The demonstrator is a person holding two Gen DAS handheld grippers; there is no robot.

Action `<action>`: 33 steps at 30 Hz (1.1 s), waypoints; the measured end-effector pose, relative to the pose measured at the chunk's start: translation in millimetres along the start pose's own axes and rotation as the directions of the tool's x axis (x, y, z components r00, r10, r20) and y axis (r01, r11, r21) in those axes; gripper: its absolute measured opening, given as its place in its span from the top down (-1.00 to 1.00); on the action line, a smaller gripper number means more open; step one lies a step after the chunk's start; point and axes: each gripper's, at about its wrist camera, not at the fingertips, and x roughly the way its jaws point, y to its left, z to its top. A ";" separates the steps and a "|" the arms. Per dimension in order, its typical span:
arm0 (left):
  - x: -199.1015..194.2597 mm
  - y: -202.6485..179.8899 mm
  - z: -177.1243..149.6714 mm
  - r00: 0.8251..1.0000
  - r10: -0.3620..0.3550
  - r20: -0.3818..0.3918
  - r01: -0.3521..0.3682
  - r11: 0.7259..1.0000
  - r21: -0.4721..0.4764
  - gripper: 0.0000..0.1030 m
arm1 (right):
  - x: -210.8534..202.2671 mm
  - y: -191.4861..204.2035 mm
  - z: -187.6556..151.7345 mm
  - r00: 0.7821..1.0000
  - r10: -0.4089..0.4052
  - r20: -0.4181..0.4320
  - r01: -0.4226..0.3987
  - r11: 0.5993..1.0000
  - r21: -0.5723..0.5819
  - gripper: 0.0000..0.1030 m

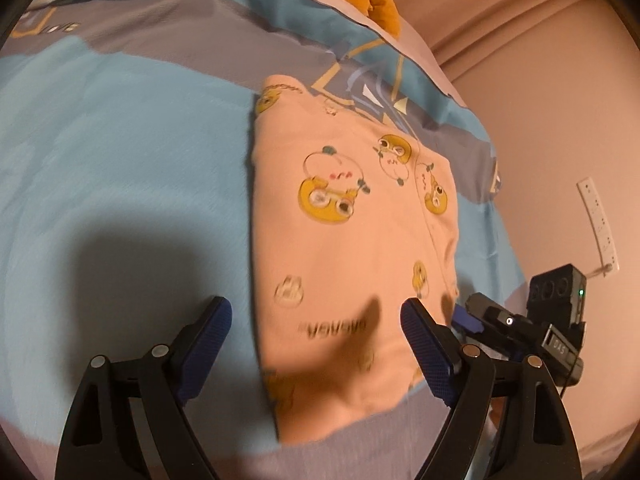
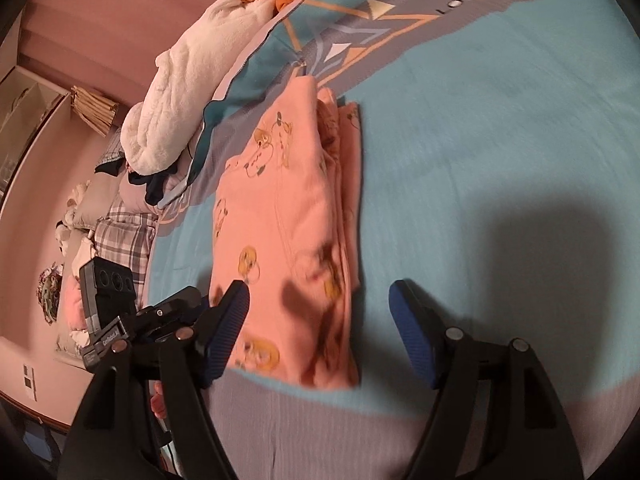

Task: Fold small clothes
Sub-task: 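Grasp the strip end with the left gripper while the right gripper grasps and lifts it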

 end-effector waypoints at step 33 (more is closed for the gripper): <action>36.5 -19.3 15.1 0.998 0.063 -0.003 -0.062 0.983 0.175 -0.57 | 61.8 11.7 58.9 0.998 0.055 -0.035 -0.059 0.990 -0.124 -0.05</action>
